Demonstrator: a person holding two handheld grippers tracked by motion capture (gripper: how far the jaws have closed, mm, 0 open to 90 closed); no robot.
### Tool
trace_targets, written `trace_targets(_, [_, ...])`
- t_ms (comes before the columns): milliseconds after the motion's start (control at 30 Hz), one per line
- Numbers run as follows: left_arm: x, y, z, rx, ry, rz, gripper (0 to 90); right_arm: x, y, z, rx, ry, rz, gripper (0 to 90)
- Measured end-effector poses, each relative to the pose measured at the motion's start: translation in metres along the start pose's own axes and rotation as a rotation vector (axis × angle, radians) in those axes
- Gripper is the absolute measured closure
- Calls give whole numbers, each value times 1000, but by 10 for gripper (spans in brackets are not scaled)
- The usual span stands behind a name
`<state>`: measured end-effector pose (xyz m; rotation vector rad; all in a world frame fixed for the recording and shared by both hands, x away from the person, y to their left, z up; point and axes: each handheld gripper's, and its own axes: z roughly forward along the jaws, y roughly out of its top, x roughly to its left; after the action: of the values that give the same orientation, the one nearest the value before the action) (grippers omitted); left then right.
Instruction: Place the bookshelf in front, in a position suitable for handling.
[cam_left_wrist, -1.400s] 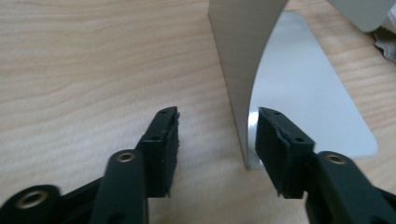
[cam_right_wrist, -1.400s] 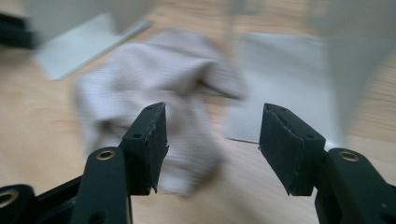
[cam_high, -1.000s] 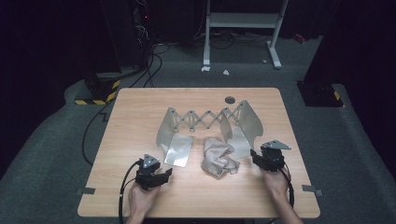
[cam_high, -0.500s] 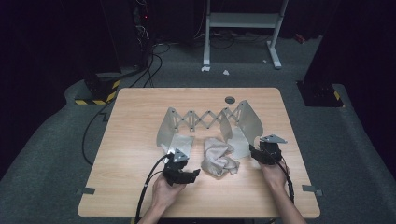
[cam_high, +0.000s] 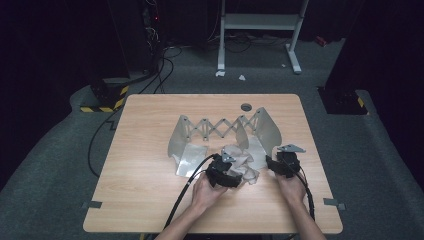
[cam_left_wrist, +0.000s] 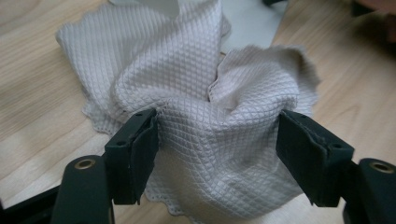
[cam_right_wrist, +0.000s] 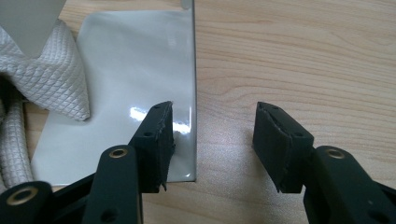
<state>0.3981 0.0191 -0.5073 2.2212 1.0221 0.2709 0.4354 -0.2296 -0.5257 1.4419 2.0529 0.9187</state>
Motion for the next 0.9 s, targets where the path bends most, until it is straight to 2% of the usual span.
trace_targets(67, [0, 1, 4, 19, 28, 14, 338, 0, 0, 0, 1, 1, 1, 481])
trace_targets(133, [-1, 0, 4, 20, 69, 54, 470, 0, 0, 0, 0, 2, -1, 479])
trace_targets(267, [4, -7, -4, 14, 48, 59, 768, 0, 0, 0, 2, 4, -2, 472])
trace_targets(400, [13, -24, -22, 26, 61, 56, 818, 0, 0, 0, 0, 6, -2, 468])
trace_targets(500, [26, -43, -41, 16, 89, -15, 825, 0, 0, 0, 0, 6, -4, 467])
trace_targets(533, [33, -51, -50, 14, 108, -51, 826, 0, 0, 0, 0, 6, -4, 466])
trace_targets(567, [38, -55, -55, 9, 125, -58, 827, 0, 0, 0, 1, 6, -3, 466])
trace_targets(667, [51, -63, -69, 13, 187, -123, 829, 0, 0, 0, 1, 7, -4, 462])
trace_targets(767, [63, -62, -79, -1, 219, -182, 829, 1, 0, 0, 1, 7, -5, 461])
trace_targets(833, [65, -55, -82, -32, 222, -209, 829, 1, 0, 0, 1, 7, -6, 460])
trace_targets(900, [66, -46, -84, -57, 223, -219, 829, 1, 0, 0, 1, 7, -6, 460])
